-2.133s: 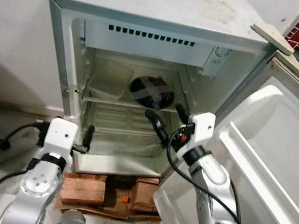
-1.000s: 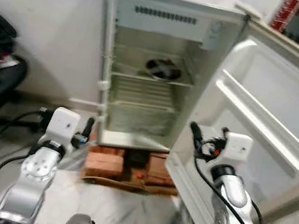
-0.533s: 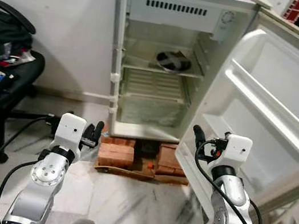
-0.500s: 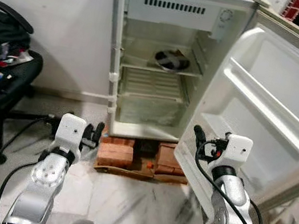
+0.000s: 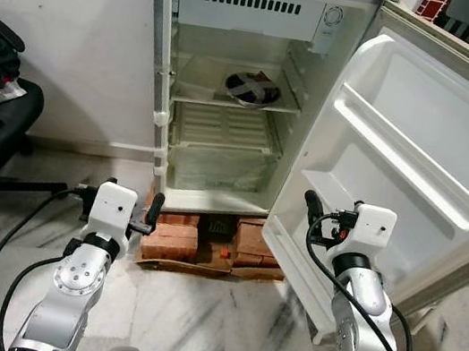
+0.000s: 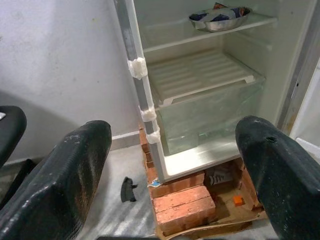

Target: Restocking fridge

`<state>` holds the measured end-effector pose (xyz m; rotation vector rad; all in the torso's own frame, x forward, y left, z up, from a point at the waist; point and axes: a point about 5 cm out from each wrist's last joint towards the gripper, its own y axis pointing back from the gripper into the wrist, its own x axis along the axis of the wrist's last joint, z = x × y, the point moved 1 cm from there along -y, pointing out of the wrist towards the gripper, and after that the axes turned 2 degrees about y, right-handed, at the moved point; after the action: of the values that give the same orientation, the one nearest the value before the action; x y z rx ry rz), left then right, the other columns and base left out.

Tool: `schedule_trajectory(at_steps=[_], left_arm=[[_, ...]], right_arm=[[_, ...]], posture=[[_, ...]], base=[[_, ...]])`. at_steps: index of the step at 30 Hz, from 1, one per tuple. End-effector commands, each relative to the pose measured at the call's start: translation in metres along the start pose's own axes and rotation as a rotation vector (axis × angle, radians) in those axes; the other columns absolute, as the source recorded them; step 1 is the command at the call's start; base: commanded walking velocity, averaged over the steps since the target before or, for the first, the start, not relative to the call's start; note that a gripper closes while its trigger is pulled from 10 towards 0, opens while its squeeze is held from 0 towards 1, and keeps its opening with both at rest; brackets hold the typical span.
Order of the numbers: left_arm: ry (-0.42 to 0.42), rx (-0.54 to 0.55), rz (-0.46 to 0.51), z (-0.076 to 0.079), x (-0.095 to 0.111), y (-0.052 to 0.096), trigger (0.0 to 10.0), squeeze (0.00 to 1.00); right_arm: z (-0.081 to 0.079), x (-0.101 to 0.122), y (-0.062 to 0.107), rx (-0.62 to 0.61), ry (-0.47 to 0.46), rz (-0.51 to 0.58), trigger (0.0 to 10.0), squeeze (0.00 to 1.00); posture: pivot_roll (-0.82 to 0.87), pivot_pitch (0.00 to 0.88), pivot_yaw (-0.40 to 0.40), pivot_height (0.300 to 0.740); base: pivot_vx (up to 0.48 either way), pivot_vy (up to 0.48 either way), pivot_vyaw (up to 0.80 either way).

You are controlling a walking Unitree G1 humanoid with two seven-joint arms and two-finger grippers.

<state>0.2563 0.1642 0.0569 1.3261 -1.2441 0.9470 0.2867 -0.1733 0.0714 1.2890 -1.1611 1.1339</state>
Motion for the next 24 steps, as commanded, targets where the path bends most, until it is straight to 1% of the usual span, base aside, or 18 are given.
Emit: schedule_trajectory(at_steps=[1,7,9,13,24], left_arm=[[-0.012,-0.022,-0.002,0.0028,-0.0027,0.0014,10.0,0.00],[-0.011,-0.034,-0.003,0.0081,-0.0036,-0.0010,10.0,0.00],[-0.009,-0.032,0.000,0.0083,-0.0028,-0.0018,10.0,0.00],[-0.017,-0.025,0.007,0.0073,-0.0022,-0.0030,10.0,0.00],[-0.022,-0.016,0.009,0.0059,-0.0021,-0.0030,10.0,0.00]], right_arm=[[0.0053,0.0008,0.0017,-0.026,0.009,0.008,10.0,0.00],[0.0069,-0.0015,0.0028,-0.031,0.018,0.003,10.0,0.00],[0.0076,0.0001,0.0017,-0.032,0.021,0.007,10.0,0.00],[0.0076,0.0040,-0.0023,-0.033,0.023,0.019,10.0,0.00],[0.0040,0.0018,-0.0028,-0.020,0.025,0.013,10.0,0.00]], posture=[[0.12,0.000,-0.056,0.740],[0.11,0.000,-0.054,0.740],[0.11,0.000,-0.054,0.740],[0.11,0.000,-0.057,0.740],[0.12,0.000,-0.062,0.740]], base=[[0.000,0.000,0.00],[0.000,0.000,0.00],[0.000,-0.274,0.00],[0.000,-0.398,0.00],[0.000,-0.470,0.00]])
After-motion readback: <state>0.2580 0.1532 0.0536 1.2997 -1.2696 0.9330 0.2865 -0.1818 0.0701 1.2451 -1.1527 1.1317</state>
